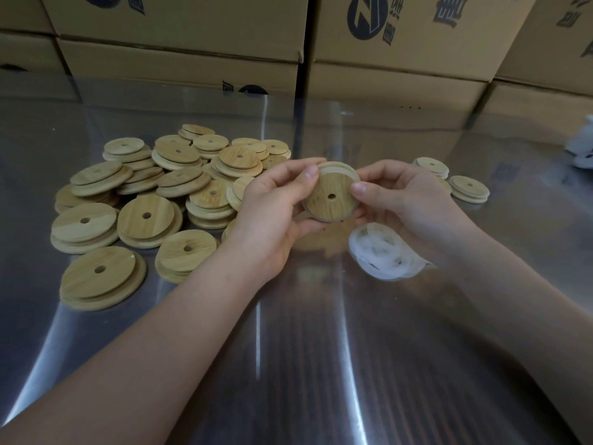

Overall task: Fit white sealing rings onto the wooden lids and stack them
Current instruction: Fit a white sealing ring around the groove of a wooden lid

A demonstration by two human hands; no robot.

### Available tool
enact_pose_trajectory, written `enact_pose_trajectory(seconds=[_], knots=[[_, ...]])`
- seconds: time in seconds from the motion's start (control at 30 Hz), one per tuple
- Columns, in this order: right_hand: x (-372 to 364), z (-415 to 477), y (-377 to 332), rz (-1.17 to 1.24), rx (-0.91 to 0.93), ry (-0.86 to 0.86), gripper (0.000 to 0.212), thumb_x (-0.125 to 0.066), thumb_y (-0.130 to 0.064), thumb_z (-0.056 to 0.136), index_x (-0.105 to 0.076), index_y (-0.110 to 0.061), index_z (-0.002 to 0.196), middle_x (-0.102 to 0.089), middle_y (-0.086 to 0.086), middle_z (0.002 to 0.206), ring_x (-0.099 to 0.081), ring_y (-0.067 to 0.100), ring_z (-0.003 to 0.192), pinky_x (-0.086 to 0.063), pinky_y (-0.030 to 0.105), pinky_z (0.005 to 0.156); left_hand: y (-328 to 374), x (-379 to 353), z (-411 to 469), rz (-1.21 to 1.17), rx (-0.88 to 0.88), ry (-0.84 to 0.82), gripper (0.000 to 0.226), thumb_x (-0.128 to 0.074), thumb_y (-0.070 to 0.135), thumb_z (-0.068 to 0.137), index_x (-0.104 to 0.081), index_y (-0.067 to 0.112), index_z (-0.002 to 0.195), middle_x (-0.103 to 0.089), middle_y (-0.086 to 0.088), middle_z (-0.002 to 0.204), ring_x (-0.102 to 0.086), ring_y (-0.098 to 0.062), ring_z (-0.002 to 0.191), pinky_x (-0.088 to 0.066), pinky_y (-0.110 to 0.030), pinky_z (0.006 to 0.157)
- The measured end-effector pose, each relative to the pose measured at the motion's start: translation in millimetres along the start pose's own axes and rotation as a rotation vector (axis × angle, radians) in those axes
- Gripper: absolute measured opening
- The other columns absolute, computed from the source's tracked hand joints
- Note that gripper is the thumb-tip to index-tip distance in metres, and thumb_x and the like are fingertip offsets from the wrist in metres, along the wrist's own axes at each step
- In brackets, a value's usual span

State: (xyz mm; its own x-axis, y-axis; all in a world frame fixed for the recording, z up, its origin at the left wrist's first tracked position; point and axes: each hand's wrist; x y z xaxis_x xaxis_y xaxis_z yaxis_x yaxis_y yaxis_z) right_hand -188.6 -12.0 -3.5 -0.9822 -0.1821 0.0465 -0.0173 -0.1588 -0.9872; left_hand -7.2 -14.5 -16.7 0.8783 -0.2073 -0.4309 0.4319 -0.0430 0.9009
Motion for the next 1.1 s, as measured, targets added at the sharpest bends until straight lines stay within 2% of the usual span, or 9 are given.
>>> enact_pose_trajectory(seconds=[0.17,0.3,0.47,0.57,0.67,0.73,0.87,0.97,1.1], knots=[[3.5,1.9,-1.0,0.041,-0.016,-0.004,0.016,-0.080,-0.024,0.065,-0.074,-0.017,0.078,-0.069,0.009,0.075,-0.063,0.016,0.061,-0.055,0.027,0.059,0.4,-2.6,-1.8,0.006,0.007,0.020,0.017,-0.057,0.014,0.096,-0.071,0.014,0.106,-0.070,-0.010,0.115,-0.067,-0.027,0.110,-0.056,-0.056,0.086],[9.8,2.3,-4.2,0.123,-0.061,0.101,0.017,-0.075,-0.021,0.075,-0.069,-0.010,0.087,-0.066,0.008,0.072,-0.059,0.016,0.060,-0.054,0.030,0.060,0.9,-3.3,-2.3,0.047,-0.003,0.039,0.020,-0.059,0.022,0.096,-0.066,0.021,0.115,-0.072,-0.003,0.114,-0.072,-0.021,0.099,-0.059,-0.046,0.084],[17.6,4.9,-5.9,0.227,-0.109,0.322,0.009,-0.066,-0.011,0.088,-0.062,-0.007,0.096,-0.063,0.005,0.067,-0.056,0.015,0.055,-0.052,0.029,0.056,-0.6,-3.3,-1.4,0.154,-0.008,0.067,0.014,-0.058,0.022,0.097,-0.068,0.021,0.106,-0.075,0.000,0.102,-0.074,-0.018,0.090,-0.061,-0.039,0.080],[21.3,7.3,-3.0,0.227,-0.095,0.416,0.019,-0.063,-0.008,0.091,-0.060,-0.010,0.110,-0.067,0.004,0.067,-0.059,0.016,0.054,-0.055,0.030,0.057,-3.2,-4.0,-1.8,0.194,-0.004,0.052,0.014,-0.056,0.019,0.098,-0.070,0.020,0.100,-0.075,0.000,0.096,-0.074,-0.020,0.085,-0.061,-0.038,0.075],[26.9,8.9,-0.6,0.187,-0.030,0.476,0.032,-0.060,-0.005,0.092,-0.059,-0.024,0.118,-0.070,0.002,0.066,-0.064,0.018,0.056,-0.057,0.031,0.060,-4.3,-4.4,-2.5,0.239,-0.017,0.029,0.016,-0.054,0.018,0.099,-0.070,0.020,0.095,-0.075,0.001,0.089,-0.073,-0.018,0.078,-0.061,-0.034,0.071],[30.2,10.2,1.0,0.168,-0.005,0.501,0.029,-0.058,-0.005,0.094,-0.063,-0.026,0.115,-0.072,0.002,0.069,-0.066,0.019,0.058,-0.057,0.030,0.061,-5.1,-5.1,-3.4,0.274,-0.027,0.008,0.017,-0.054,0.016,0.099,-0.070,0.019,0.095,-0.075,0.002,0.085,-0.072,-0.016,0.074,-0.060,-0.033,0.069],[37.6,13.1,7.1,0.103,-0.012,0.556,0.016,-0.057,-0.006,0.096,-0.070,-0.011,0.105,-0.074,0.003,0.073,-0.069,0.019,0.062,-0.057,0.028,0.062,-7.0,-7.5,-5.9,0.343,-0.031,-0.041,0.017,-0.053,0.013,0.099,-0.070,0.016,0.096,-0.074,0.001,0.083,-0.070,-0.013,0.069,-0.059,-0.029,0.066],[44.7,15.1,11.7,0.041,-0.028,0.607,0.011,-0.061,-0.006,0.093,-0.070,-0.008,0.101,-0.073,0.006,0.075,-0.070,0.019,0.065,-0.058,0.027,0.063,-7.5,-9.2,-7.7,0.387,-0.017,-0.072,0.018,-0.053,0.012,0.099,-0.070,0.017,0.094,-0.074,0.003,0.079,-0.069,-0.013,0.068,-0.057,-0.028,0.064],[54.3,16.9,17.0,-0.054,-0.090,0.607,0.022,-0.070,-0.003,0.086,-0.069,-0.011,0.105,-0.071,0.011,0.085,-0.071,0.018,0.068,-0.060,0.029,0.067,-8.5,-11.0,-9.3,0.438,0.014,-0.102,0.019,-0.053,0.012,0.099,-0.070,0.017,0.093,-0.074,0.002,0.081,-0.069,-0.012,0.068,-0.056,-0.030,0.067]])
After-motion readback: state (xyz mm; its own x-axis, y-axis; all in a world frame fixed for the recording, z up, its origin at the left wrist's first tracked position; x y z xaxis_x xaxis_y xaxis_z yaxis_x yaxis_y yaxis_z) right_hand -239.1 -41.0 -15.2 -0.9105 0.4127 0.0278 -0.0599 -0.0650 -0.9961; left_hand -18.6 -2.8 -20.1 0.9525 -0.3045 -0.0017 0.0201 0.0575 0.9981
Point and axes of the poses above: each hand's wrist, its own z-axis towards the middle knuckle, its own x-axis out of the back of the hand, y = z × x
